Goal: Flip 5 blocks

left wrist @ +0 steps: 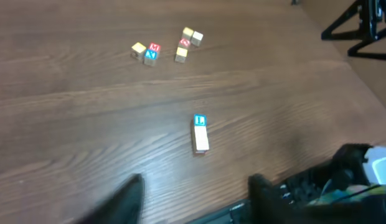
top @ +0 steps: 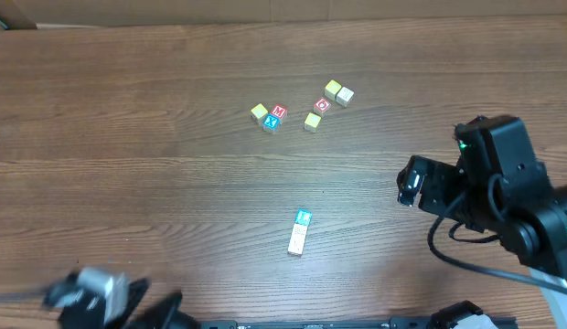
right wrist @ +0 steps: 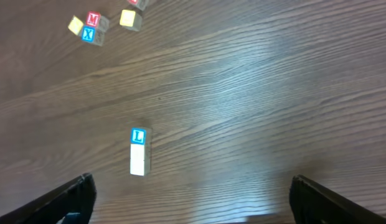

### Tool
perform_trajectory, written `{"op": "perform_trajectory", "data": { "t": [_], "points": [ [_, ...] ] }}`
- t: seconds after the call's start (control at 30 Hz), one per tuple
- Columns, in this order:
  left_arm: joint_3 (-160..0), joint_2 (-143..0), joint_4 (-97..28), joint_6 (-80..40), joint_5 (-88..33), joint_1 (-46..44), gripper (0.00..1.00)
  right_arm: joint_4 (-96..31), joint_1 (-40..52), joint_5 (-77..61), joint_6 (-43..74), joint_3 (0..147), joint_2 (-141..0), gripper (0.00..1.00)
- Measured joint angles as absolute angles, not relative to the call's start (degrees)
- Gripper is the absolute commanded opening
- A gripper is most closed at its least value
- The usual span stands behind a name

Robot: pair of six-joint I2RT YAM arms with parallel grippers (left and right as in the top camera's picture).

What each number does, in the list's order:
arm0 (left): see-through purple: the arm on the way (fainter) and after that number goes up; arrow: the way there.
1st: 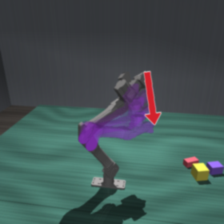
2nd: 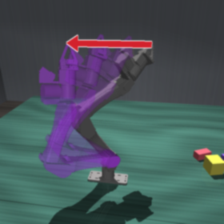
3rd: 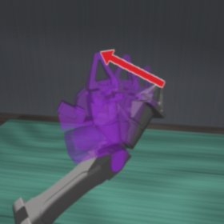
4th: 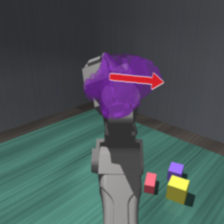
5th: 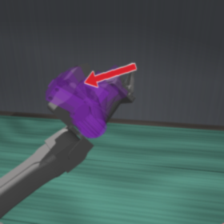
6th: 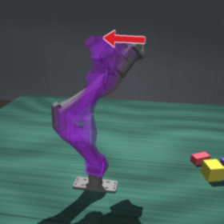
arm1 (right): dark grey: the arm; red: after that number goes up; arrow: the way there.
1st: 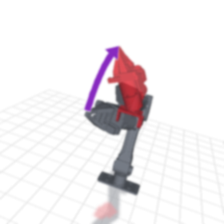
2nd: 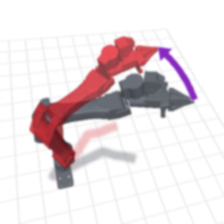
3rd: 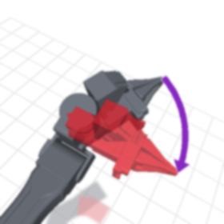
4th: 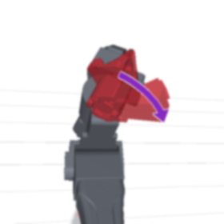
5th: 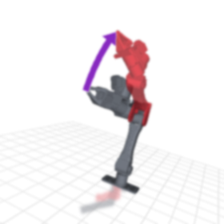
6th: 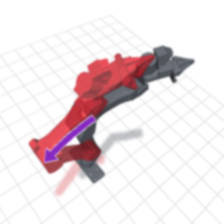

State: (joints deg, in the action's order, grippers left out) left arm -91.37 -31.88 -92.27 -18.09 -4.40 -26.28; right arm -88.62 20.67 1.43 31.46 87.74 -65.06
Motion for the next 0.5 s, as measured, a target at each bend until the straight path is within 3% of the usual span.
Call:
{"op": "perform_trajectory", "data": {
  "t": [0.5],
  "points": [
    [-91.39,-26.61,-93.21,-19.33,2.31,-26.28,1.0,-88.58,20.64,1.43,31.48,87.74,-67.33,1.0]
  ]
}}
